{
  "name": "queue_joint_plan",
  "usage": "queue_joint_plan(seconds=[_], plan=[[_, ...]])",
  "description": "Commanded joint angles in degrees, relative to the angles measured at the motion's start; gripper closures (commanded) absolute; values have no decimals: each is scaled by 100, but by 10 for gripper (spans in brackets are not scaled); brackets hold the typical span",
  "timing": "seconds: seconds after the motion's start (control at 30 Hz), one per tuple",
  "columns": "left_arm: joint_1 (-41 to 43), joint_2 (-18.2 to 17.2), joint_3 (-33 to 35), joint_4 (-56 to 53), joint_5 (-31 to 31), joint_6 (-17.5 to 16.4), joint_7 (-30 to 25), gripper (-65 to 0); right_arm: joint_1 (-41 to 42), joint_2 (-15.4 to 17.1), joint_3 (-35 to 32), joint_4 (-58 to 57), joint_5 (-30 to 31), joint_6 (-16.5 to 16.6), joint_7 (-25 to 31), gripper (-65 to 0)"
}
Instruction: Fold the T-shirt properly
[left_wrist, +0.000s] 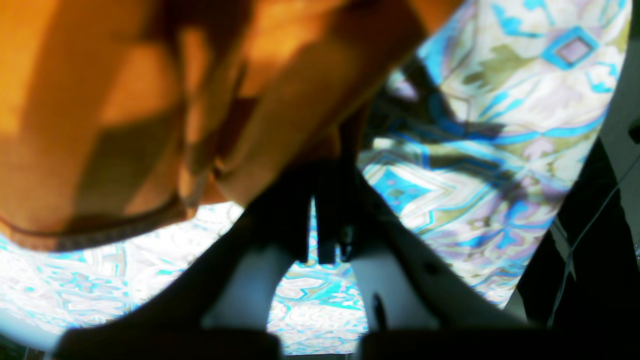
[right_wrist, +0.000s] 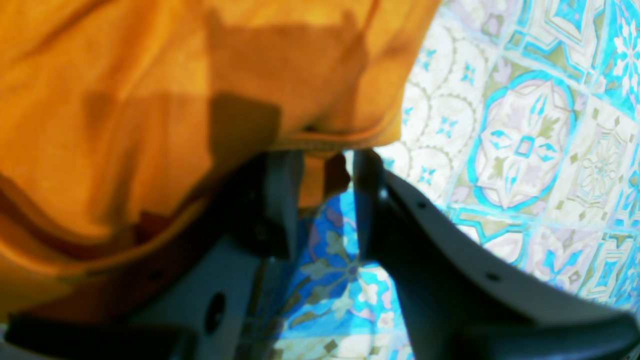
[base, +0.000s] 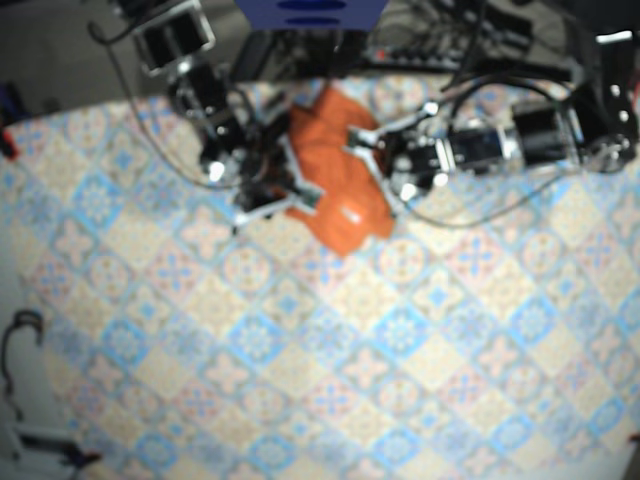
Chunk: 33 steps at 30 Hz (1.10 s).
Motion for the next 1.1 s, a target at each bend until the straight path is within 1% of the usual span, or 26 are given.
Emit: queue_joint_plan(seconds=[0.0, 0.07, 0.23, 0.27, 0.37, 0.5, 0.57, 0.9, 1.07], plan=[[-133, -11, -43, 47, 68, -11, 67, 0, -30, -25, -83, 15, 22, 75, -16, -192], [-168, -2, -43, 47, 218, -11, 67, 0, -47, -25, -179, 24, 22, 75, -16, -192], [-36, 15, -43, 12, 965, -11, 50, 0, -65, -25, -399, 33, 22, 75, -25, -192], [-10, 68, -43, -58, 1079, -11, 50, 0, -73, -25, -425, 33, 22, 75, -78, -192], [8, 200, -43, -410, 1167, -11, 32, 0, -73, -25, -593, 77, 13, 75, -245, -192], [17, 235, -43, -559, 1149, -28, -56, 0, -73, -25, -672, 112, 13, 75, -254, -192], [43, 218, -43, -507, 1044, -37, -47, 0, -73, -25, -672, 112, 13, 75, -307, -192], [61, -240, -43, 434, -319, -37, 415, 0, -56, -16, -672, 112, 13, 75, -315, -192], [69, -380, -43, 715, -556, -37, 415, 0, -47, -16, -663, 112, 13, 75, -315, -192]])
